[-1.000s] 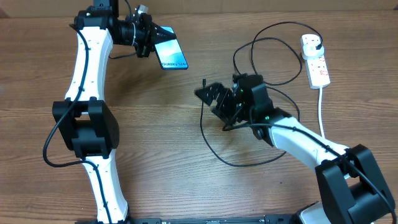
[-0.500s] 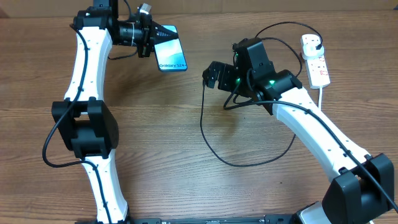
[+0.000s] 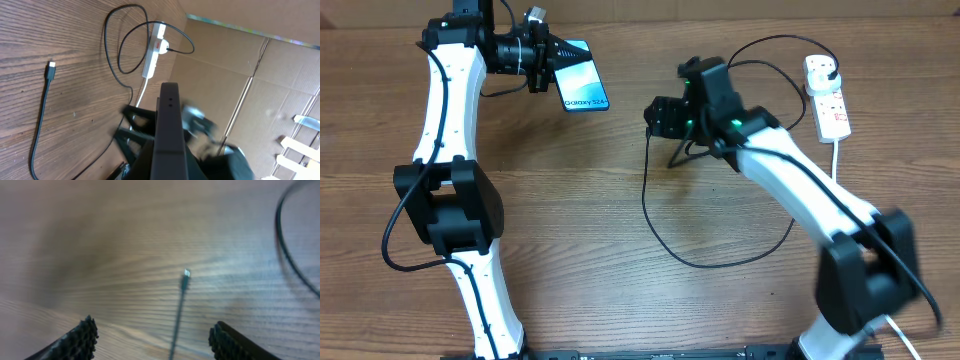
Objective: Plug charger to phone and switch on socket
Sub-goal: 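Move the right gripper over the black cable's USB-C end, then lower the right gripper and grasp the USB-C plug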
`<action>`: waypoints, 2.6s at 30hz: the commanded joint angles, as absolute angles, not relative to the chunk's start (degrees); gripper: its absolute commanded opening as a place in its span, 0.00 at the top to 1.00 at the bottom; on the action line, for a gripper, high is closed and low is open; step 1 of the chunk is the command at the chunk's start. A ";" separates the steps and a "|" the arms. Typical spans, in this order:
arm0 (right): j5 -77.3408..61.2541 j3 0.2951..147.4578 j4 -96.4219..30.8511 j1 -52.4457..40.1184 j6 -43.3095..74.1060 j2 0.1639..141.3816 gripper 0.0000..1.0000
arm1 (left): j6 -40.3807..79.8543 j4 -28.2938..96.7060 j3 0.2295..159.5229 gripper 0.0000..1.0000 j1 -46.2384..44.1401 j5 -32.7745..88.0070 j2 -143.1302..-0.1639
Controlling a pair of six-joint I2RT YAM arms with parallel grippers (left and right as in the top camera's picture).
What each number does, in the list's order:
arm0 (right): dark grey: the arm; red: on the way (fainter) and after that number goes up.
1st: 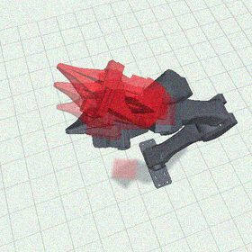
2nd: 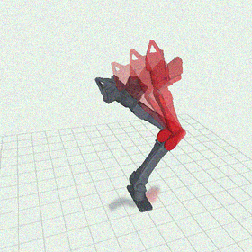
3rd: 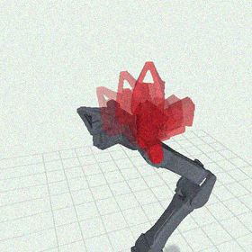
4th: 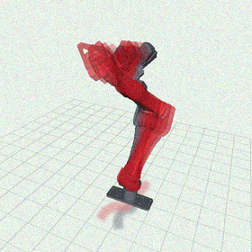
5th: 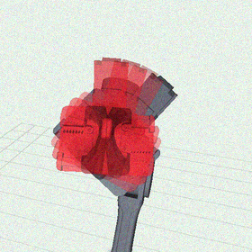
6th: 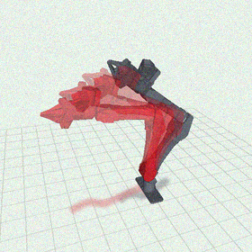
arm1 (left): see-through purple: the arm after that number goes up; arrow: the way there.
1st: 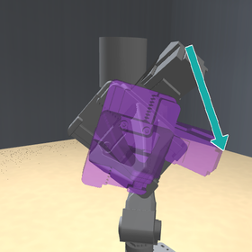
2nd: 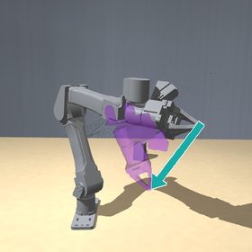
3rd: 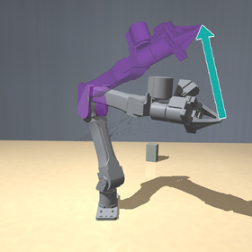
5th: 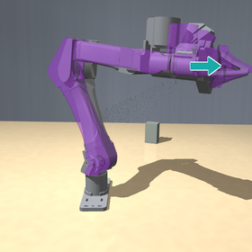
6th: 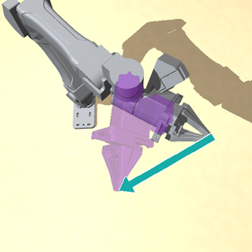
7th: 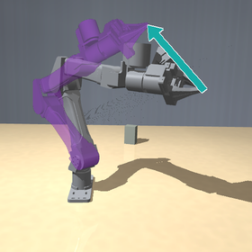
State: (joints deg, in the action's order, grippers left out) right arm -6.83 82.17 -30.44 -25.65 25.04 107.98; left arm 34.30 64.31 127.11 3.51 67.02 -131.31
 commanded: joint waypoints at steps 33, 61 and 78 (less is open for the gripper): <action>7.44 97.38 -30.48 -30.79 21.41 130.26 0.73 | 33.17 64.75 127.98 0.96 4.84 68.45 -130.50; 9.23 99.61 -39.68 -30.74 30.44 130.58 0.96 | 33.21 66.24 127.98 0.96 4.84 68.47 -130.50; 4.75 101.67 -59.40 -32.56 33.08 130.98 0.96 | 32.93 65.95 127.98 0.96 4.84 65.17 -130.50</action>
State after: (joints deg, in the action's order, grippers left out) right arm 7.22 102.13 -58.63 -32.08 31.86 130.67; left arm 34.06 66.04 127.11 4.86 65.30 -131.31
